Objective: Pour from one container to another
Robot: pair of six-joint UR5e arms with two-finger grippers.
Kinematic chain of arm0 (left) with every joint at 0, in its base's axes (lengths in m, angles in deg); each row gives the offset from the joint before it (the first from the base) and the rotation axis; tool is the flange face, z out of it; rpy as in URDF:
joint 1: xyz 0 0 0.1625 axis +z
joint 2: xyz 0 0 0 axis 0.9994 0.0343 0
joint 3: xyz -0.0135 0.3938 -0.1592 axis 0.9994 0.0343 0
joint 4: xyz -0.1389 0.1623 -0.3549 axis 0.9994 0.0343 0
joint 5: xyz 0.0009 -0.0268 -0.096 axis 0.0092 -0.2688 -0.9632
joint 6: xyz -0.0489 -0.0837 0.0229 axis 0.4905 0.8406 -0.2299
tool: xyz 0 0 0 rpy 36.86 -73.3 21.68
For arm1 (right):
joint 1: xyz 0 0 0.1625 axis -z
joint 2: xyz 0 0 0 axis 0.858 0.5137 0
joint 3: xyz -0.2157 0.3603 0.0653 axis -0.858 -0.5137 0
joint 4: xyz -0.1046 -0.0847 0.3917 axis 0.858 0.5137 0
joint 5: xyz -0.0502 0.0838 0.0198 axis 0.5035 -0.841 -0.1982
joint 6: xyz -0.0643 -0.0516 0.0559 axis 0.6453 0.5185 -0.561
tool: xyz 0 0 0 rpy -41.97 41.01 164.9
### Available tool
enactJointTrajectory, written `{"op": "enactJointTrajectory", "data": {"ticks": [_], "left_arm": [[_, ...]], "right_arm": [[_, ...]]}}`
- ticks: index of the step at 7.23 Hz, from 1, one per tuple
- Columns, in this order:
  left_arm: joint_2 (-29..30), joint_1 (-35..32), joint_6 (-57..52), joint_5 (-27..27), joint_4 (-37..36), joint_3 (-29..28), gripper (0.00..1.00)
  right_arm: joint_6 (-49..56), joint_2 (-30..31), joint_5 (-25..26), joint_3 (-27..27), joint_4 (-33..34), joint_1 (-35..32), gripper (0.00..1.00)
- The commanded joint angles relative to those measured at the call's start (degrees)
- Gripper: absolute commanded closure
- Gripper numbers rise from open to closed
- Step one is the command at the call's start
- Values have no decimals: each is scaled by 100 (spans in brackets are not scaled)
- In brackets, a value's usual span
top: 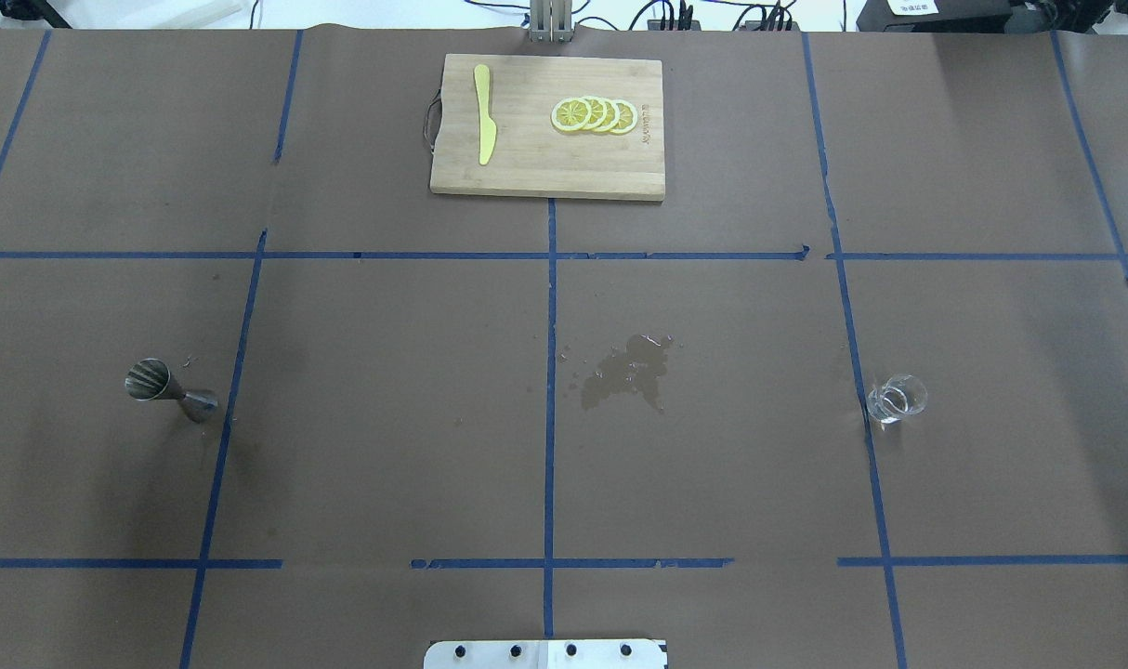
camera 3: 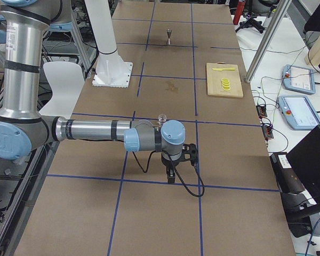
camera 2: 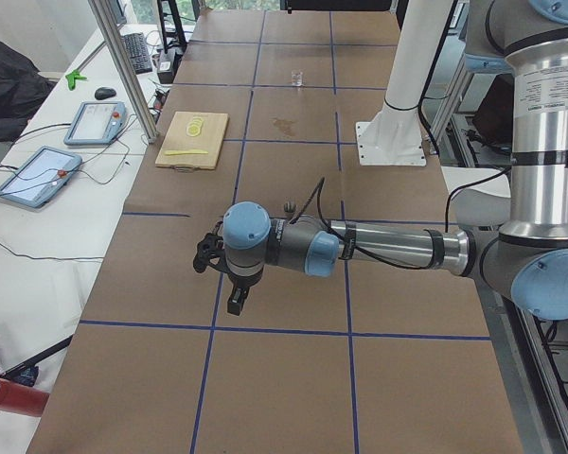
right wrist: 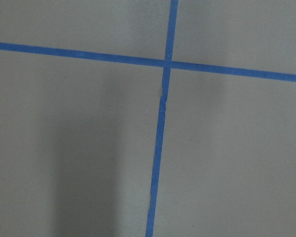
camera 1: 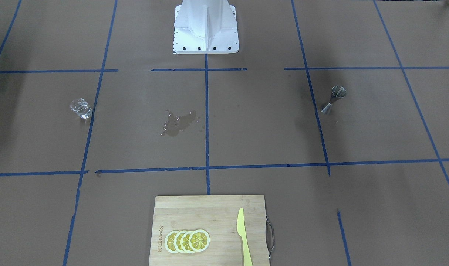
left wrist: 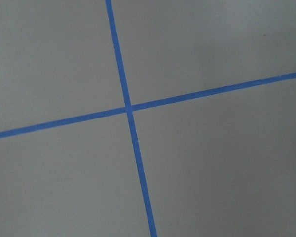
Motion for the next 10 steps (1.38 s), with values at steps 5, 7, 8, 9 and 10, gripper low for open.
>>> {"op": "enactJointTrajectory", "data": {"ticks": [5, 7, 8, 9, 10], "left_arm": [[433, 38, 1880, 84, 2763, 255, 0], [293, 502, 2124, 671, 3086, 1002, 0], [284, 696, 2159, 752, 3159, 1058, 0], [266, 793, 2812, 935, 3342, 1267, 0], [196, 1203, 3706, 1329, 3396, 1643, 0]], "right_arm": [[6, -189, 19, -234, -1152, -3, 0], [-11, -189, 11, -525, -1514, -3, 0], [-29, -181, -7, -534, -1516, -3, 0], [-29, -163, -7, -535, -1516, -3, 0], [-38, -154, -7, -535, -1516, -3, 0]]}}
